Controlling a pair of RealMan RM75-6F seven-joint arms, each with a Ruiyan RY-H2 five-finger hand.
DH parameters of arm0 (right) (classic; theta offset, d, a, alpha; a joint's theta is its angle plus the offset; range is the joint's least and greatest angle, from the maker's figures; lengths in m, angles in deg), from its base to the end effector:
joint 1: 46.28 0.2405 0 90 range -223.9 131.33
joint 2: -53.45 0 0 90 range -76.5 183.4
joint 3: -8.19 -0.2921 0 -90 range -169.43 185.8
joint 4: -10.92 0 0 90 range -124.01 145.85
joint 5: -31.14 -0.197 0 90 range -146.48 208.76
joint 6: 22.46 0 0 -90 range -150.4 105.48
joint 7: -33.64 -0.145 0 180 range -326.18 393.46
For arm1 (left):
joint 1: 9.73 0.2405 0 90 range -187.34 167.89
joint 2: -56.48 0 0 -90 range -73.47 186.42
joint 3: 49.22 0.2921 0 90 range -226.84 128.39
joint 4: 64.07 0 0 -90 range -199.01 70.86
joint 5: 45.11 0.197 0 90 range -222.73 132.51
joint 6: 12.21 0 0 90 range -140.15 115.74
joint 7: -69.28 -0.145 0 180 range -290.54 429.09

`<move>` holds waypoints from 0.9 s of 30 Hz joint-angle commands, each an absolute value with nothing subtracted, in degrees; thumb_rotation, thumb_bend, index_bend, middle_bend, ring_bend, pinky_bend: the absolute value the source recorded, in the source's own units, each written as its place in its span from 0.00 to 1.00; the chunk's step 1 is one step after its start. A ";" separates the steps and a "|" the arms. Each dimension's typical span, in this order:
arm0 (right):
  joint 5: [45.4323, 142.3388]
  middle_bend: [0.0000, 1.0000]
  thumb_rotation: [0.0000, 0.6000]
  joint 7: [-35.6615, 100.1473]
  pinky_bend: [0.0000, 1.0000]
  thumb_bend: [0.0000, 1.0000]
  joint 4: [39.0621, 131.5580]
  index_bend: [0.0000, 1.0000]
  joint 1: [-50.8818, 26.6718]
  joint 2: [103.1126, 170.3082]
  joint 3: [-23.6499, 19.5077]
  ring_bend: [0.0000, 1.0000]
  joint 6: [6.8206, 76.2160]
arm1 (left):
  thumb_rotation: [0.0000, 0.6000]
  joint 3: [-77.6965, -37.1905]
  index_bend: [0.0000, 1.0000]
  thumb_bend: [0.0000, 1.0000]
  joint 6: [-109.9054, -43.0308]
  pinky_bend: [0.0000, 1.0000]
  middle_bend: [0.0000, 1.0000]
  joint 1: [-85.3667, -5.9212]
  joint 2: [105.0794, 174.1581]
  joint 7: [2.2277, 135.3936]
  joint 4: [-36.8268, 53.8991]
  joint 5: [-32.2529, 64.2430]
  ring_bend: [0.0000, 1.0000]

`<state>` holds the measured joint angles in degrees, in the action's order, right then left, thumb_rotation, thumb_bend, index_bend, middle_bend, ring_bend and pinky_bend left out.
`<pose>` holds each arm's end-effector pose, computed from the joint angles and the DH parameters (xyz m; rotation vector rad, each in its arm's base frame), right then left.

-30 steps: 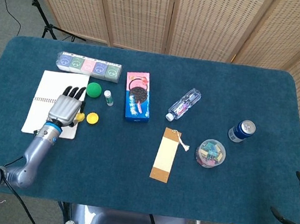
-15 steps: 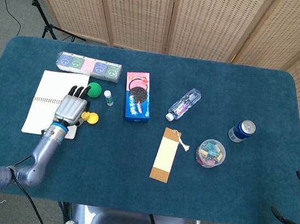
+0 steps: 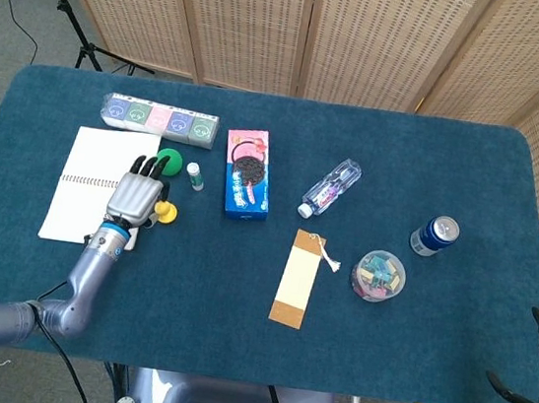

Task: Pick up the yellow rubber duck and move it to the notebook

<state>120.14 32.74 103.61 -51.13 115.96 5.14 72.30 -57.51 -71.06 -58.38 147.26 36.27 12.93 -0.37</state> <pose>-0.3472 -0.1252 0.2155 1.2462 -0.8448 0.9036 -0.1966 0.4078 0.0045 -1.7143 -0.8549 -0.6655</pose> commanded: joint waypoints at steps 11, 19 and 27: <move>120.22 0.00 1.00 32.45 0.00 0.00 103.52 0.03 -51.19 115.96 5.14 0.00 72.47 | 1.00 -58.23 0.63 0.26 -70.44 0.00 0.00 -58.01 148.09 34.05 12.42 -1.34 0.00; 120.30 0.00 1.00 32.44 0.00 0.00 103.42 0.03 -51.22 116.04 5.12 0.00 72.61 | 1.00 -58.69 0.53 0.23 -70.33 0.00 0.00 -57.83 148.30 33.52 12.27 -1.53 0.00; 120.37 0.00 1.00 32.15 0.00 0.00 103.30 0.03 -51.24 116.04 5.13 0.00 72.68 | 1.00 -59.19 0.45 0.14 -70.50 0.00 0.00 -57.47 148.83 33.78 11.49 -1.26 0.00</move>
<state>120.33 32.14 103.31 -51.26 116.05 5.11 72.69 -59.11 -70.45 -57.49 148.77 33.77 11.59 -1.23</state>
